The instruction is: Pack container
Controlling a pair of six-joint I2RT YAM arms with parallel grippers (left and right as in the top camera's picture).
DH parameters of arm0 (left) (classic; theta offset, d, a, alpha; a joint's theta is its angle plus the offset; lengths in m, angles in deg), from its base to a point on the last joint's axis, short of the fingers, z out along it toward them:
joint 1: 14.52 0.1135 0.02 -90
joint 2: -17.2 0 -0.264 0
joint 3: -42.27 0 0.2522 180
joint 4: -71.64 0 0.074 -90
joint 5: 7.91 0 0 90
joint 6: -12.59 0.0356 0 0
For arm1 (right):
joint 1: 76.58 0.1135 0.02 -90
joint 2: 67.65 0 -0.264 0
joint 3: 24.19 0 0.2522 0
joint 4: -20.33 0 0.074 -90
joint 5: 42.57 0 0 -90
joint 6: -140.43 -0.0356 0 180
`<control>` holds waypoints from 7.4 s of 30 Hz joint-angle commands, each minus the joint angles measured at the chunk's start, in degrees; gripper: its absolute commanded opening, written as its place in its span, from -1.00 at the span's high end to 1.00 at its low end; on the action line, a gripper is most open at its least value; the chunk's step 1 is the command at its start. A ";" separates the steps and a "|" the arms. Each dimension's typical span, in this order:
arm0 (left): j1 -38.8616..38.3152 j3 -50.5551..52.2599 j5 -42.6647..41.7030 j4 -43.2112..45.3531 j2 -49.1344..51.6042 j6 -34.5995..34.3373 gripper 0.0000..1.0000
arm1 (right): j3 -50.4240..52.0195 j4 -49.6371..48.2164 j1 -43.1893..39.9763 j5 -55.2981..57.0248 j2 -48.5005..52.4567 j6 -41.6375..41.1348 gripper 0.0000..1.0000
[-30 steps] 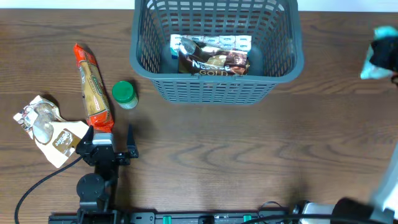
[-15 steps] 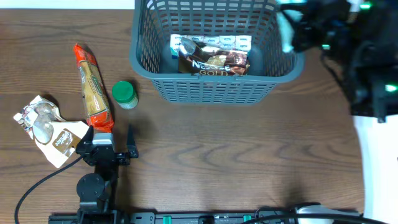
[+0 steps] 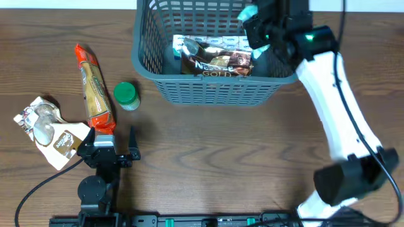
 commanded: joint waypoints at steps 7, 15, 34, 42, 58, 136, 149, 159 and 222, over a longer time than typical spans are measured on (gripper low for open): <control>0.15 1.03 0.48 -2.16 -0.07 0.17 -0.97 | -0.74 0.24 -0.81 1.49 6.47 -4.15 0.97; 0.15 1.03 0.48 -2.16 -0.07 0.17 -0.97 | -0.76 0.35 -0.87 3.78 6.34 -2.14 -0.98; 0.15 1.03 0.50 -2.16 -0.07 0.17 -0.97 | -15.96 12.85 -6.38 30.05 -7.87 -9.84 -0.98; 0.15 1.03 0.50 -2.19 -0.07 0.17 -0.97 | -15.96 19.26 -17.99 32.68 -13.53 -18.12 -0.99; 0.15 1.03 0.48 -2.16 -0.07 0.17 -0.97 | -15.93 22.43 -21.64 29.44 -13.49 -19.56 -0.99; 16.55 -91.73 -2.99 -52.92 94.73 -11.19 -0.97 | -15.93 22.43 -21.64 29.44 -13.49 -19.54 -0.98; 16.98 -91.71 -3.93 -49.13 104.21 -4.52 -0.97 | -15.93 22.43 -21.64 29.46 -13.49 -19.54 -0.99; 17.09 -91.71 -3.78 -46.88 110.95 -4.57 -0.97 | -15.93 22.43 -21.64 29.44 -13.49 -19.56 -0.98; 16.92 -83.41 -3.82 -37.66 123.54 -7.63 0.89 | -15.93 22.43 -21.64 29.44 -13.49 -19.56 -0.99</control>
